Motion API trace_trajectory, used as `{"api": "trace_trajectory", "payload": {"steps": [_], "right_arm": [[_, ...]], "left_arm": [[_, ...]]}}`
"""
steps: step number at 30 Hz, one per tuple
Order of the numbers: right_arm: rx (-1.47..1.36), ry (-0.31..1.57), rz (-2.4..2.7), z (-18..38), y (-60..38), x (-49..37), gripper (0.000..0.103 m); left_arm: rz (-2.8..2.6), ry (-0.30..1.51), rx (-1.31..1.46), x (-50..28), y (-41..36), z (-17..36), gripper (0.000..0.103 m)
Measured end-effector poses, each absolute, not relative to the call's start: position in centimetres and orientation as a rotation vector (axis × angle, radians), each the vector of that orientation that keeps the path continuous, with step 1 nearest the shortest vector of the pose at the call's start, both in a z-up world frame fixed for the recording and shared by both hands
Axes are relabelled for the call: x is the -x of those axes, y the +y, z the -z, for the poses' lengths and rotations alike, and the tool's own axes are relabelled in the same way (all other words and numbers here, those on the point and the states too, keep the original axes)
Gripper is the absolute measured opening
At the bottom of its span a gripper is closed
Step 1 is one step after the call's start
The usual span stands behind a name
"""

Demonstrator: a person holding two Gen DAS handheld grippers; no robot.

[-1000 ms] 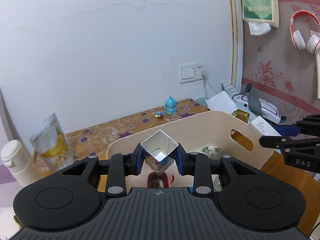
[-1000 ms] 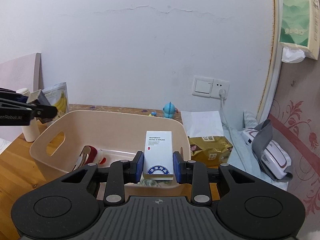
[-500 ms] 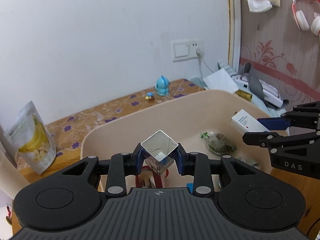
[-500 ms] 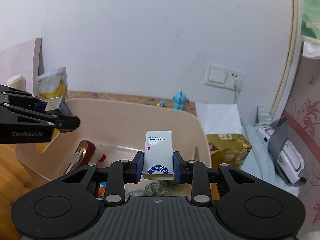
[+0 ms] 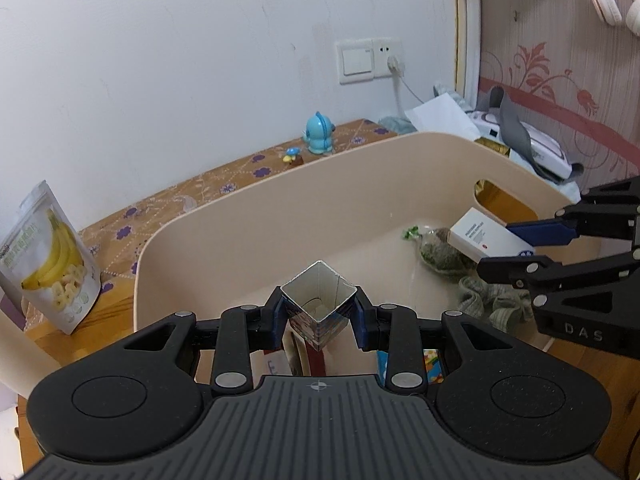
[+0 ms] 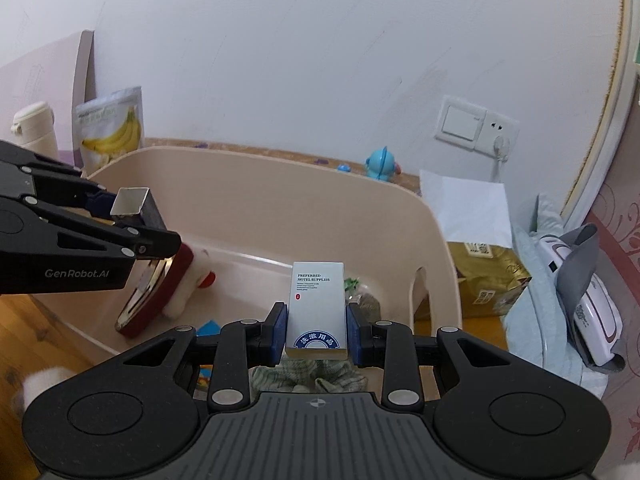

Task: Organize objects
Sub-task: 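Open the left tool over the bin while the right tool releases the white box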

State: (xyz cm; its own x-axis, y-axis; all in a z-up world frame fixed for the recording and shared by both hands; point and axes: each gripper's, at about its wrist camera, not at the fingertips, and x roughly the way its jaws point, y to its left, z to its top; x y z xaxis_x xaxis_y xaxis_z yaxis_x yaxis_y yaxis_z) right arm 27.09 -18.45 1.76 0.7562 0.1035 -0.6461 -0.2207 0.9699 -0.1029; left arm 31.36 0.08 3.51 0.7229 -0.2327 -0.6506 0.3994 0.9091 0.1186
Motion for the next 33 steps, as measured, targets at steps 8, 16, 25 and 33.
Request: {"api": "trace_trajectory", "payload": {"steps": [8,16,25,33], "right_arm": [[0.183,0.711,-0.177,-1.8,-18.4,-27.4,0.038],[0.169,0.706,-0.163,-1.8,-18.6,-27.3,0.047],[0.138,0.662,-0.137,-2.9,-19.2,-26.3,0.075],[0.109,0.613,-0.130,-4.2,-19.9,-24.6,0.092]], "left_arm": [[0.350,0.708,-0.277,-31.4,-0.2,-2.8,0.044],[0.318,0.686,-0.271,-30.9,0.2,-3.4,0.070],[0.288,0.643,-0.232,-29.8,1.2,-5.1,0.078],[0.267,0.607,-0.199,-28.1,1.8,-6.6,0.082]]}}
